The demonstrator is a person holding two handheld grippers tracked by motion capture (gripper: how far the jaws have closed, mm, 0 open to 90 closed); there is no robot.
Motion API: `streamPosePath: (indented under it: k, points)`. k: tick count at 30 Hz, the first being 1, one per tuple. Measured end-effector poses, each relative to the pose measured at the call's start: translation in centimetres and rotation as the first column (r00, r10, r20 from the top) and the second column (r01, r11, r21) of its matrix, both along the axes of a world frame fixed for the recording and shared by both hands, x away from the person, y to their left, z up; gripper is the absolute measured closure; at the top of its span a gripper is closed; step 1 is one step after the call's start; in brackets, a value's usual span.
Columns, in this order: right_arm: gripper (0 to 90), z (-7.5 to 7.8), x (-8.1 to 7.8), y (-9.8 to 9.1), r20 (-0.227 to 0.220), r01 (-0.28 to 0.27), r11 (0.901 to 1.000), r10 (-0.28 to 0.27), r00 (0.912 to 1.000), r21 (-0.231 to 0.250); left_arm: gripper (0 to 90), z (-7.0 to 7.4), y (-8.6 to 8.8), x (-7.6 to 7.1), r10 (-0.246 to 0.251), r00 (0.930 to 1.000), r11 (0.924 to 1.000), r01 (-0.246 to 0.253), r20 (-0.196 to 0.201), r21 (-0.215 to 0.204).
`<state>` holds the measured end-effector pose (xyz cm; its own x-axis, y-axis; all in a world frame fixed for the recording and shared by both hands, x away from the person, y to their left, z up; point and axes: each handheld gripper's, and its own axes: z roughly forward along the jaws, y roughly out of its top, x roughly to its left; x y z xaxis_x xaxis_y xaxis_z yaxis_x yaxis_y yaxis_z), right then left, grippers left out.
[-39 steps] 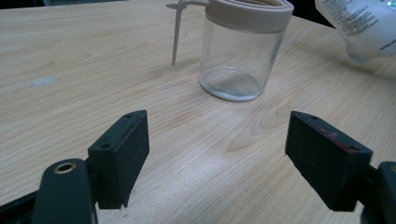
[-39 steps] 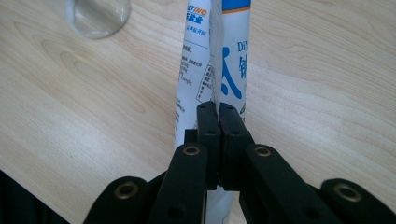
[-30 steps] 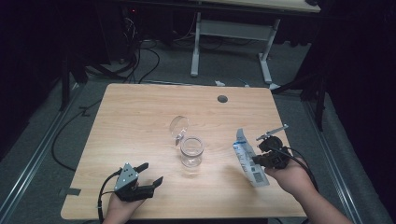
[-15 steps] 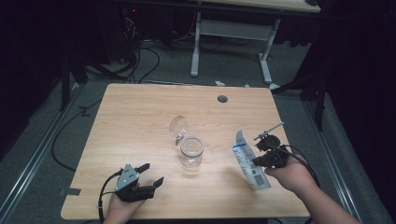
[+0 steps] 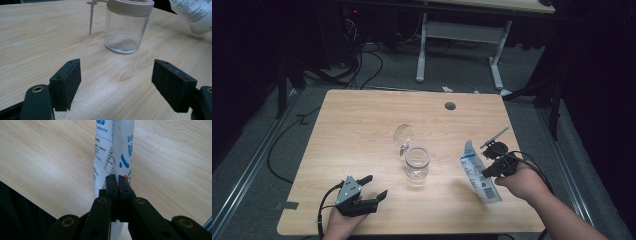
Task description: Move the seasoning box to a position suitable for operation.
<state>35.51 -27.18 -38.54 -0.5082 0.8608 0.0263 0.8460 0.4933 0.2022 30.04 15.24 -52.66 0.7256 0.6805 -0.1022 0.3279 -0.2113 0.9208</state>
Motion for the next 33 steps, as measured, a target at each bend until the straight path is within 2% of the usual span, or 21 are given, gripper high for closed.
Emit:
streamPosePath:
  k: [5,9,20,21,26,29,33]
  points:
    - [89.7,0.0,0.3,0.4,-0.008,-0.006,0.9999,0.006,1.0000,-0.011,25.7,0.0,-0.1,-0.1,-0.008,1.0000,0.9999,0.008,0.005,-0.008]
    - [89.7,0.5,0.2,0.9,-0.005,-0.020,0.9996,0.020,0.9998,-0.018,29.4,0.0,-0.7,-0.4,-0.016,0.9996,0.9997,0.016,0.023,-0.017]
    - [89.7,2.3,-0.1,2.4,0.024,-0.010,0.9999,0.010,0.9997,-0.004,29.3,0.2,-4.3,-1.0,-0.085,0.9957,0.9963,0.084,0.038,0.017]
    - [89.7,2.4,-0.1,2.6,0.025,-0.014,0.9999,0.014,0.9996,-0.006,29.3,0.2,-4.6,-1.0,-0.092,0.9948,0.9958,0.091,0.044,0.009]
    - [89.7,2.7,-0.2,3.5,0.026,-0.046,0.9989,0.045,0.9986,0.011,29.3,0.7,-6.6,-1.2,-0.132,0.9891,0.9906,0.129,0.066,0.046]
    - [89.7,2.7,-0.2,4.0,0.026,-0.058,0.9981,0.058,0.9980,0.022,29.3,0.8,-8.0,-1.4,-0.167,0.9823,0.9847,0.161,0.086,0.066]
    - [89.7,2.7,-0.1,4.7,0.021,-0.076,0.9966,0.076,0.9969,0.031,29.3,1.0,-9.9,-1.3,-0.201,0.9759,0.9784,0.196,0.085,0.067]
